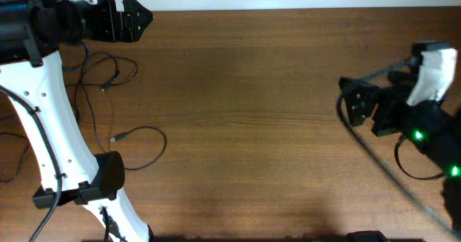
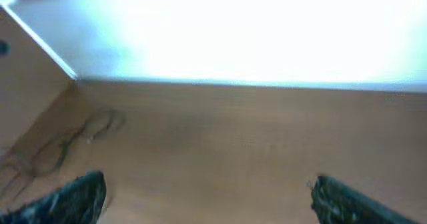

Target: Untangle cables

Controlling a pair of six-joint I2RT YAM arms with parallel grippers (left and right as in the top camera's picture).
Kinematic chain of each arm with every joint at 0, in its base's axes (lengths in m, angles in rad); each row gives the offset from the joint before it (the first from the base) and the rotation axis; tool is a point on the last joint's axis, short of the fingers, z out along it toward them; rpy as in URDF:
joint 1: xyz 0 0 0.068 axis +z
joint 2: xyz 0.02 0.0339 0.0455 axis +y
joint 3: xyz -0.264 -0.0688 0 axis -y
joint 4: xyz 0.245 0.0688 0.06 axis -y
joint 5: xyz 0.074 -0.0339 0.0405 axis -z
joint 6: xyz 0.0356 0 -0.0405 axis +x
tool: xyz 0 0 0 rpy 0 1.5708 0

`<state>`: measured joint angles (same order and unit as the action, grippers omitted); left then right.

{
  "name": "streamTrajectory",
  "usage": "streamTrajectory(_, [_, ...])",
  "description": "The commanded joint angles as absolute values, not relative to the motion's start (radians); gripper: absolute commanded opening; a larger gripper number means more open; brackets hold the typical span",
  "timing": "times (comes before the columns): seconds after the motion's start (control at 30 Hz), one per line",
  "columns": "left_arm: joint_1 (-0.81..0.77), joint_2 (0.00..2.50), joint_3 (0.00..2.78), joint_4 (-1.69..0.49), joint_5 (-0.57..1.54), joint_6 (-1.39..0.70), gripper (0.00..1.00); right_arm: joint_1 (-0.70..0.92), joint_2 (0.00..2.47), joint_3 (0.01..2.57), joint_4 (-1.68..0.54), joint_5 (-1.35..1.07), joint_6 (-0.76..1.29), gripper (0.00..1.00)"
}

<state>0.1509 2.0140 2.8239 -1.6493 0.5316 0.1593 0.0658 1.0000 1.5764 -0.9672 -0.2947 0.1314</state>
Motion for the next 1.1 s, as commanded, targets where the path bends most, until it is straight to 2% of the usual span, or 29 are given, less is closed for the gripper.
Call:
streamTrajectory(0.0, [0.149, 2.021, 2.822, -1.648, 0.526, 0.174, 0.99, 0.072, 0.86, 1.377, -0.777, -0.174, 0.081, 0.99])
streamTrajectory(0.23, [0.149, 2.021, 2.822, -1.648, 0.526, 0.174, 0.99, 0.072, 0.502, 0.756, -0.202, -0.161, 0.082, 0.99])
streamTrajectory(0.4, [0.149, 2.021, 2.821, -1.648, 0.526, 0.174, 0.99, 0.072, 0.271, 0.383, 0.059, -0.16, 0.082, 0.99])
streamTrajectory(0.7, [0.149, 2.021, 2.822, -1.649, 0.526, 0.174, 0.99, 0.072, 0.002, 0.065, 0.084, -0.142, 0.086, 0.99])
streamTrajectory(0.8, [0.149, 2.021, 2.822, -1.648, 0.526, 0.174, 0.99, 0.072, 0.003, 0.004, 0.107, -0.146, 0.096, 0.99])
streamTrajectory(0.9, [0.15, 2.021, 2.822, -1.648, 0.526, 0.174, 0.99, 0.072, 0.003, 0.006, -0.076, -0.147, 0.163, 0.99])
streamTrajectory(1.07, [0.15, 2.021, 2.822, -1.648, 0.526, 0.174, 0.99, 0.072, 0.008, 0.006, -0.065, -0.146, 0.162, 0.99])
